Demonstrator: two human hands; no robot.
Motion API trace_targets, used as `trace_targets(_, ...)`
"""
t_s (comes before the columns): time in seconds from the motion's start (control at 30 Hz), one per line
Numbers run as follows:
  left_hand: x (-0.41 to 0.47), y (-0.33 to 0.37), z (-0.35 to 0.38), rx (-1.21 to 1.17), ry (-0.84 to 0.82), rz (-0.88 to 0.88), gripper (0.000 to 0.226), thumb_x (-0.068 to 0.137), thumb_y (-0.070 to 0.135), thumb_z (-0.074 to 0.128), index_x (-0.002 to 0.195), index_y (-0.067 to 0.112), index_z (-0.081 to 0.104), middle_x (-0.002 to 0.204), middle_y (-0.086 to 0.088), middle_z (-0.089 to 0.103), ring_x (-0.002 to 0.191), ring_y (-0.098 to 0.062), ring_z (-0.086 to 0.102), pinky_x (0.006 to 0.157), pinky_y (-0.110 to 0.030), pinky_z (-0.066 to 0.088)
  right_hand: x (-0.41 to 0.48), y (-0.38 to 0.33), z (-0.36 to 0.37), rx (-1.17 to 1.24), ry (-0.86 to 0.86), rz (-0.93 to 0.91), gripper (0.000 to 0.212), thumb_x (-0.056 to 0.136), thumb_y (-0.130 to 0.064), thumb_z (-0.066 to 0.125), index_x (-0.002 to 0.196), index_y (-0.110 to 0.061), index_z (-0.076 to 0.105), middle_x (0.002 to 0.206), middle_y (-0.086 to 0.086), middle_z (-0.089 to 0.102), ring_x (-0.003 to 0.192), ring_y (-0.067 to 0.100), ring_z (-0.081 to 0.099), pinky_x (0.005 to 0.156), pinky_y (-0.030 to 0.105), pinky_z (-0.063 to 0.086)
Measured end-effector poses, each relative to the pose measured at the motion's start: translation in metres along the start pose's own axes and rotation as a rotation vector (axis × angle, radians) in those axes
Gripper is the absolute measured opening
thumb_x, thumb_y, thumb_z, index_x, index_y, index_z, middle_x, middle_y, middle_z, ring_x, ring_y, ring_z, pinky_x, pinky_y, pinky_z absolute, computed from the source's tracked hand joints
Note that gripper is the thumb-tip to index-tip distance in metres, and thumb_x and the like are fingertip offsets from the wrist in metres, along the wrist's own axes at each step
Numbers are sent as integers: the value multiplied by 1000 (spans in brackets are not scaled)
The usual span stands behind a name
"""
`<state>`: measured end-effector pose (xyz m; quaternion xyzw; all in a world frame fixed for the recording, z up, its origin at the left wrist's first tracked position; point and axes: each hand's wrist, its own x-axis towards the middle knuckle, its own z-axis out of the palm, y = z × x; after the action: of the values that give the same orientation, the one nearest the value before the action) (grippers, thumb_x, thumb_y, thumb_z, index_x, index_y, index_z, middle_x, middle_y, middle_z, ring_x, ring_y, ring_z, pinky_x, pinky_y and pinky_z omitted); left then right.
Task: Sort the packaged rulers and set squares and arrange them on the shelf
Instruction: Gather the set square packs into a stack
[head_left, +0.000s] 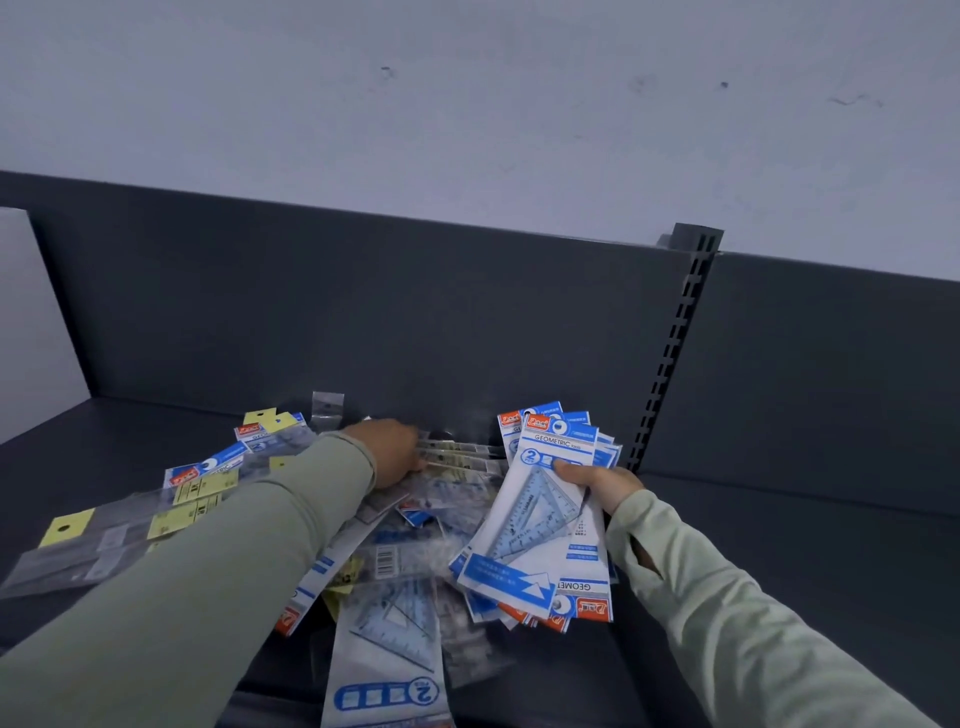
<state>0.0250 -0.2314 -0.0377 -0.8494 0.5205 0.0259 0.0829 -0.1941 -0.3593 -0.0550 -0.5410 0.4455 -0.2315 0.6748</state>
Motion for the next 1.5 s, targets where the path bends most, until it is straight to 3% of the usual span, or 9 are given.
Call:
trace_targets(0.23, -5, -5, 0, 342, 190, 122, 34, 91, 18, 54, 125, 16, 52, 122, -8, 59, 111, -29, 59, 86, -38, 47, -1, -2, 0, 10, -2, -17, 27, 80, -10, 73, 103, -2, 61, 74, 12, 69, 44, 21, 64, 43, 25, 50)
trace_targets(0.47, -18, -4, -12, 187, 267, 50, 24, 85, 13, 54, 109, 17, 58, 113, -4, 59, 104, -26, 60, 83, -36, 49, -2, -4, 3, 46, 12, -69, 35, 78, -10, 74, 110, 2, 62, 83, 14, 71, 56, 25, 67, 54, 31, 52)
trace_targets(0.67, -40, -3, -22, -187, 43, 40, 52, 79, 42, 69, 127, 32, 54, 126, 7, 57, 113, -19, 55, 100, -40, 43, -10, -9, 9, 30, 25, -85, 48, 76, -10, 76, 118, 1, 56, 87, 15, 70, 48, 21, 67, 41, 25, 50)
trace_targets(0.77, -53, 1, -25, -302, 28, 154, 43, 72, 47, 76, 111, 35, 62, 117, 10, 52, 114, -15, 49, 101, -42, 38, -12, -8, 8, 14, 33, -75, 51, 75, -10, 77, 120, 1, 56, 86, 15, 70, 47, 21, 67, 42, 26, 50)
trace_targets(0.87, -66, 9, -19, -226, 18, 270, 31, 68, 52, 78, 89, 34, 65, 103, 8, 52, 102, -14, 46, 91, -36, 42, -18, -4, 7, -12, 51, -62, 52, 75, -12, 78, 120, 0, 55, 90, 16, 71, 53, 25, 67, 45, 27, 50)
trace_targets(1.0, -81, 14, -5, 58, -109, 291, 63, 61, 64, 76, 109, 25, 60, 112, 1, 50, 106, -19, 42, 83, -33, 34, -26, -3, 10, -29, 50, -53, 51, 76, -11, 77, 120, 1, 55, 83, 15, 69, 46, 22, 65, 40, 25, 48)
trace_targets(1.17, -93, -1, -7, 52, -96, 264, 70, 54, 69, 77, 105, 29, 50, 115, 4, 37, 108, -18, 34, 96, -39, 37, -34, -4, 14, -34, 21, -60, 42, 77, -10, 76, 113, 1, 60, 76, 13, 70, 50, 23, 66, 49, 29, 50)
trace_targets(1.37, -105, -17, 6, 72, -187, 84, 79, 59, 56, 83, 121, 21, 47, 120, 0, 49, 104, -20, 50, 86, -34, 46, -43, -2, 21, -45, -16, -62, 25, 78, -9, 74, 100, -3, 62, 76, 11, 68, 54, 23, 65, 49, 26, 49)
trace_targets(1.5, -111, -19, 8, 71, -130, 41, 58, 75, 31, 76, 123, 25, 45, 121, 1, 46, 103, -21, 52, 82, -33, 48, -48, -1, 29, -31, -48, -62, 20, 79, -7, 73, 95, -4, 62, 74, 11, 68, 47, 20, 64, 46, 24, 49)
